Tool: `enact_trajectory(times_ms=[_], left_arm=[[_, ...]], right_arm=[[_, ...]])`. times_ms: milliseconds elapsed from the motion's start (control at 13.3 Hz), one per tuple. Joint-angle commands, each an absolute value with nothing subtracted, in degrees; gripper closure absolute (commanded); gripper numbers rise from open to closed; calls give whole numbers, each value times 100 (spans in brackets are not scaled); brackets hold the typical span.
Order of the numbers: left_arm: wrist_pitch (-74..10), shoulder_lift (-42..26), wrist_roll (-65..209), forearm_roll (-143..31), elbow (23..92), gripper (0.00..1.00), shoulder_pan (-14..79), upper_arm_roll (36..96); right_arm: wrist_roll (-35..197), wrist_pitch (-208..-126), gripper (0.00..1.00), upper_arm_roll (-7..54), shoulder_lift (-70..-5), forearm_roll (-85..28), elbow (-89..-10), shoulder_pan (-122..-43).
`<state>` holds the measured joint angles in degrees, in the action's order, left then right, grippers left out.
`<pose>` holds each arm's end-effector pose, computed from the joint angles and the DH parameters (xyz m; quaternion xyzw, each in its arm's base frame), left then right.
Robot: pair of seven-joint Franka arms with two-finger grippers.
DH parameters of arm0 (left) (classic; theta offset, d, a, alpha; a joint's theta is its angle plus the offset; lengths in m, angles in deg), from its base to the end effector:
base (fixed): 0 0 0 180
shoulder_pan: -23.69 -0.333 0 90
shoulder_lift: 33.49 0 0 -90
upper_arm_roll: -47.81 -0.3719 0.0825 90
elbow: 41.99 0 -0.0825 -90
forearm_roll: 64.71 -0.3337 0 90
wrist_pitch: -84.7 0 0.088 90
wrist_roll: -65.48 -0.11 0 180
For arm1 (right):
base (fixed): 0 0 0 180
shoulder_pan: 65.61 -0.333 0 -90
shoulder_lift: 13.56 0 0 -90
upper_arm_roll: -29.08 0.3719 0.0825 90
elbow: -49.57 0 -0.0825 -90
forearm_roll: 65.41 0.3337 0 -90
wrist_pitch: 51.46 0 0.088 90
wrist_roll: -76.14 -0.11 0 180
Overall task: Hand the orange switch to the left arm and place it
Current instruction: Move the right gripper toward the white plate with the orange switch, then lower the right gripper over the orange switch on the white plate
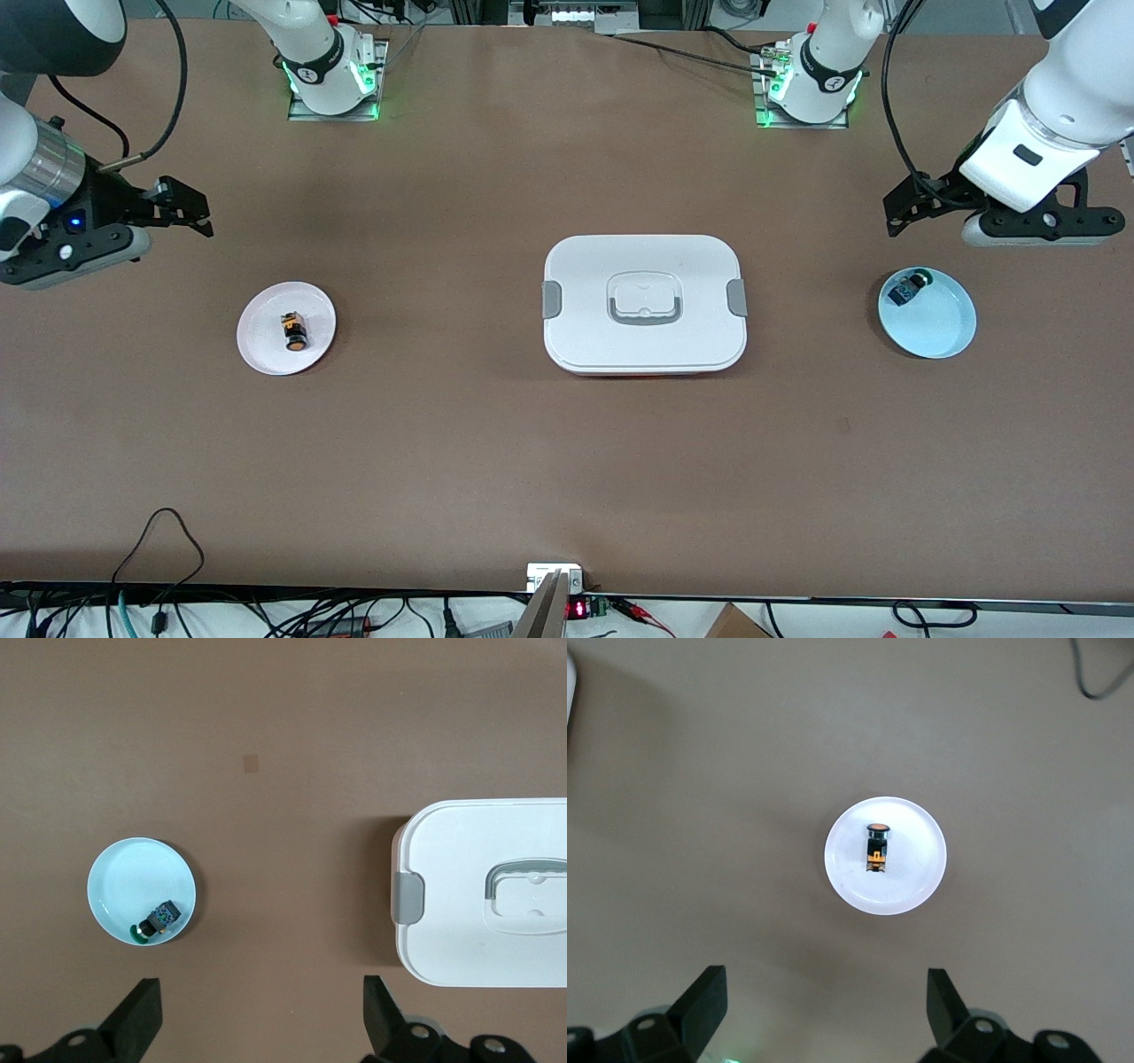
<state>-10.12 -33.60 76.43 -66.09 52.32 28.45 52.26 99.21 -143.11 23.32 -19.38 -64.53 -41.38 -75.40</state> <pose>0.5036 -0.0792 0.6539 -0.9998 -0.0142 -0.0074 0.0109 0.5369 0.0427 0.6200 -0.9713 -0.2335 0.0434 0.0099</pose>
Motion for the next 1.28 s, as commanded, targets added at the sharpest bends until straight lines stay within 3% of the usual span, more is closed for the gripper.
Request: enact_trajectory(times_ms=[0, 751, 1202], left_arm=[[-847, -3033, 7708, -6700, 4740, 0, 2853, 5247], [-706, -3006, 7708, -6700, 4695, 0, 2835, 5247], [-618, -3015, 7717, -6700, 4695, 0, 2835, 5247]], right_arm=[[10985, -14366, 0, 2328, -2023, -6532, -4175, -7502], [14897, -14875, 0, 2302, -2683, -6910, -4437, -7475], [16830, -16603, 0, 2302, -3025, -6875, -5439, -7475]])
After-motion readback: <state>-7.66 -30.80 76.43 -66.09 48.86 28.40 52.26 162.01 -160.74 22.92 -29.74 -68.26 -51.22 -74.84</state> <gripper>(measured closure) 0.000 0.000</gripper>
